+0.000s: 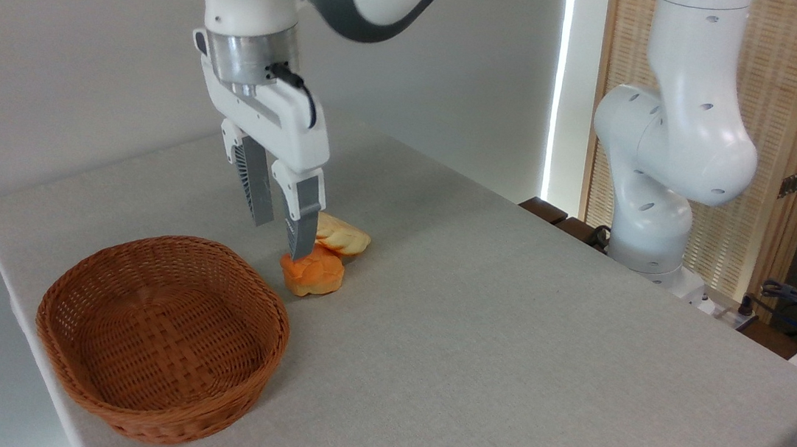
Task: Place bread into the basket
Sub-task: 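Lower the gripper onto the croissant and close the fingers on it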
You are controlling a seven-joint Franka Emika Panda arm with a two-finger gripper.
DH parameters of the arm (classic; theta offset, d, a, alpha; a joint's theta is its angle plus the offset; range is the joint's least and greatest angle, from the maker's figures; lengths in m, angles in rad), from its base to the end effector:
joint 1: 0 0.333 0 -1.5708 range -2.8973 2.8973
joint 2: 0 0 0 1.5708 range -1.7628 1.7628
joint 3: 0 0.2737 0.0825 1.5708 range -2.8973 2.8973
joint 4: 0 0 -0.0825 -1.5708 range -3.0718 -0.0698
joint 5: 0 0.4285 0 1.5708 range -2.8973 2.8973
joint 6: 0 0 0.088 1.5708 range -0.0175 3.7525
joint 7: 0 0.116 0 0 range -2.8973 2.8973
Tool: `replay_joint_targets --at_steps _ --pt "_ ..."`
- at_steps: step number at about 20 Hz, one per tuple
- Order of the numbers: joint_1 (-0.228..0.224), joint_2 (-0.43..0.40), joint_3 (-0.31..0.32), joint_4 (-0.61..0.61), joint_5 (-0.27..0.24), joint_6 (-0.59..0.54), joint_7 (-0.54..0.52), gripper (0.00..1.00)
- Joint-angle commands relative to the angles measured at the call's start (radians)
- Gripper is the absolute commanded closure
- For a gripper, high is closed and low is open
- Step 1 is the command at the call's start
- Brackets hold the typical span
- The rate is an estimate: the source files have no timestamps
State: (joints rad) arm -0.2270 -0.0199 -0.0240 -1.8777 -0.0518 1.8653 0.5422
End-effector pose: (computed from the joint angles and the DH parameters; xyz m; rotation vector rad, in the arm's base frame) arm 0.5803 -0.1534 0.4509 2.8626 -1.1739 0.0225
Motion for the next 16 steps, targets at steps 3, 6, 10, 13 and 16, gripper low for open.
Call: replay_joint_targets --at_steps 3,6,10,13,16 --pt "-0.048 0.015 0.006 -0.020 -0.072 -0.014 -0.025 0.00" --pt "-0.069 0.015 0.006 -0.041 -0.074 -0.067 -0.060 0.00" --pt "-0.071 0.015 0.006 -0.054 -0.074 -0.159 -0.059 0.00" --pt "-0.090 0.024 0.004 -0.061 -0.074 -0.166 -0.062 0.00" --pt "-0.110 0.051 0.004 -0.060 -0.074 -0.161 -0.077 0.00"
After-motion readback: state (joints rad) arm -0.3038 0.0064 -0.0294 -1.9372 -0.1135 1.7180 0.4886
